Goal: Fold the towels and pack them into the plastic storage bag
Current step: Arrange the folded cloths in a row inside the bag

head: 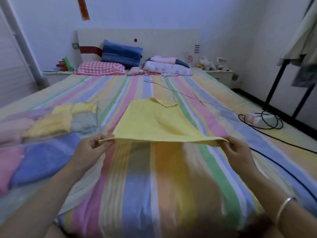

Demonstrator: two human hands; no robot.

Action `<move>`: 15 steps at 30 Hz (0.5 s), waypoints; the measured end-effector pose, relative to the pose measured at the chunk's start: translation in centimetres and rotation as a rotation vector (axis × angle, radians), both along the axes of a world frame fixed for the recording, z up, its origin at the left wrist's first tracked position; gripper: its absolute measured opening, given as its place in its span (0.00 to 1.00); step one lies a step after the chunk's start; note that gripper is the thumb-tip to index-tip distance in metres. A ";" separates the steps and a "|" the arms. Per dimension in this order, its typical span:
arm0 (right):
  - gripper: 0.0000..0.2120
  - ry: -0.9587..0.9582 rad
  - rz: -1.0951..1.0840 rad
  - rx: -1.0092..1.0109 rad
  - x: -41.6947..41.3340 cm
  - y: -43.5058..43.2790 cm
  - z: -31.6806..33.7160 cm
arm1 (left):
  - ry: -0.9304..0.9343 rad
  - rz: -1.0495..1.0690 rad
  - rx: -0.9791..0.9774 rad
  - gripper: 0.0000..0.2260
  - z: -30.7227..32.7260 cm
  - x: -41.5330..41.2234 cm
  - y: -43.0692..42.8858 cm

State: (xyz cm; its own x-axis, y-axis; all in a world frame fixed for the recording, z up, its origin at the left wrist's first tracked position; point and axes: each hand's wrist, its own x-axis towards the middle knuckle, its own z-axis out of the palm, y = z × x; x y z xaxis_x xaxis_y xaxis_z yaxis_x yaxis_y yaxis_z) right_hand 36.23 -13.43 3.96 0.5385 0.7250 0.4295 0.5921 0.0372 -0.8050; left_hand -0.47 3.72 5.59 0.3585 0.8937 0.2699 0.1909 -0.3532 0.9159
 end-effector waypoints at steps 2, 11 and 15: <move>0.08 0.018 -0.010 0.023 -0.3 -1.1 0.8 | 0.043 -0.010 0.055 0.03 0.5 -0.5 -1.0; 0.16 0.146 0.130 -0.364 -2.7 -7.8 4.1 | 0.570 -0.273 0.045 0.06 2.4 -1.9 -7.6; 0.14 0.051 0.288 -0.861 -2.8 -9.3 4.3 | 0.815 -0.496 -0.329 0.09 3.0 -2.1 -9.6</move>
